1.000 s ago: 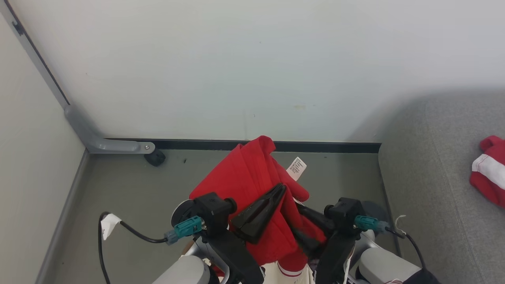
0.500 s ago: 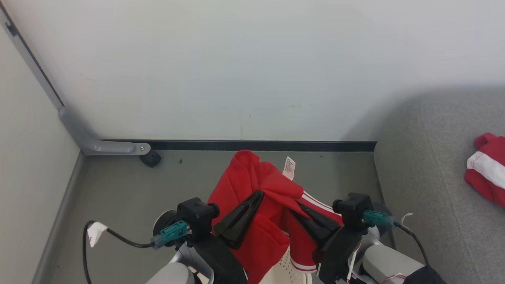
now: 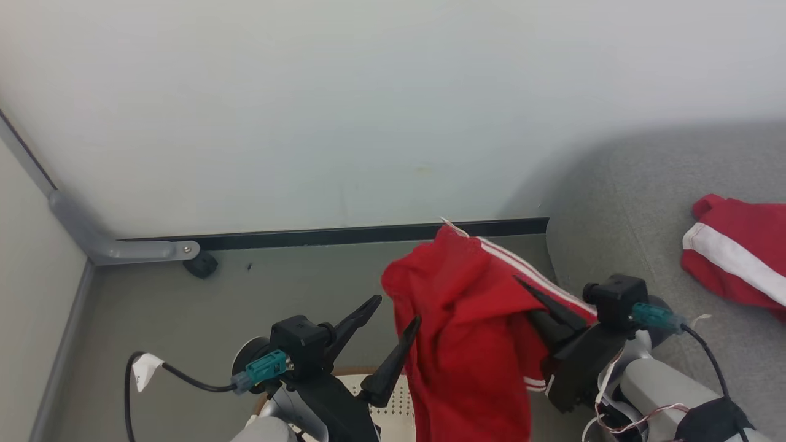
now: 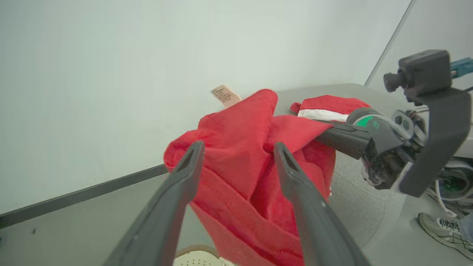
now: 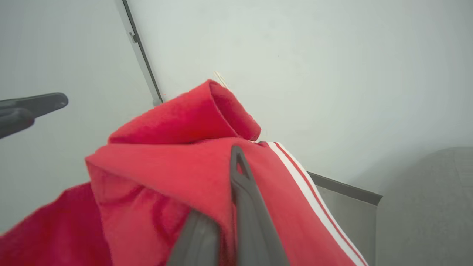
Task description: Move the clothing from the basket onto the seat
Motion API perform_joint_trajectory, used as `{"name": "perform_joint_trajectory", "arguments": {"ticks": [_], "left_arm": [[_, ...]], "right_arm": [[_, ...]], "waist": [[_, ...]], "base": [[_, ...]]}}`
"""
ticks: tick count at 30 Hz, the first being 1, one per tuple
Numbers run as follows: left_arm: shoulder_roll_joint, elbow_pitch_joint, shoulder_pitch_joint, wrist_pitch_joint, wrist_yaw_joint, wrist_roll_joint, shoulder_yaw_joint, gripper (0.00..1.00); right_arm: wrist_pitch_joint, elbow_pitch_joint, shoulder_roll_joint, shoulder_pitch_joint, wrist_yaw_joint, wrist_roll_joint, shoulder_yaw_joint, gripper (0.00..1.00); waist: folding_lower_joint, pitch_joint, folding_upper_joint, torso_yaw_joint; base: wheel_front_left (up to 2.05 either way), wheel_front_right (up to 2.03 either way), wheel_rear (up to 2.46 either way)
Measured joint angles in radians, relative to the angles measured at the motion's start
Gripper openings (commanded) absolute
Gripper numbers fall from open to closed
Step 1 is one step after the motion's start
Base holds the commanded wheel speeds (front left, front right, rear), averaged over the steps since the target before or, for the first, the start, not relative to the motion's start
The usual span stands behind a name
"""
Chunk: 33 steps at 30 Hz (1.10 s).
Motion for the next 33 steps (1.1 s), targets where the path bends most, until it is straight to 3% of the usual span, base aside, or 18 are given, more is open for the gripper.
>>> {"name": "perform_joint_trajectory", "arguments": {"ticks": [12, 33], "left_arm": [[0.012, -0.043, 0.018, -0.002, 0.012, 0.000, 0.002, 1.00], [0.045, -0.107, 0.042, -0.010, 0.015, 0.010, -0.007, 1.00]], "right_arm": [[0.000, -0.080, -0.052, 0.018, -0.004, 0.008, -0.134, 0.00], [-0.001, -0.260, -0.148, 0.179, -0.091, -0.009, -0.334, 0.00]], "waist": [[0.0000, -0.012, 0.0000, -0.071], [-0.0001, -0.015, 0.0000, -0.223]], "base": [[0.00, 0.00, 0.00], [0.00, 0.00, 0.00]]}}
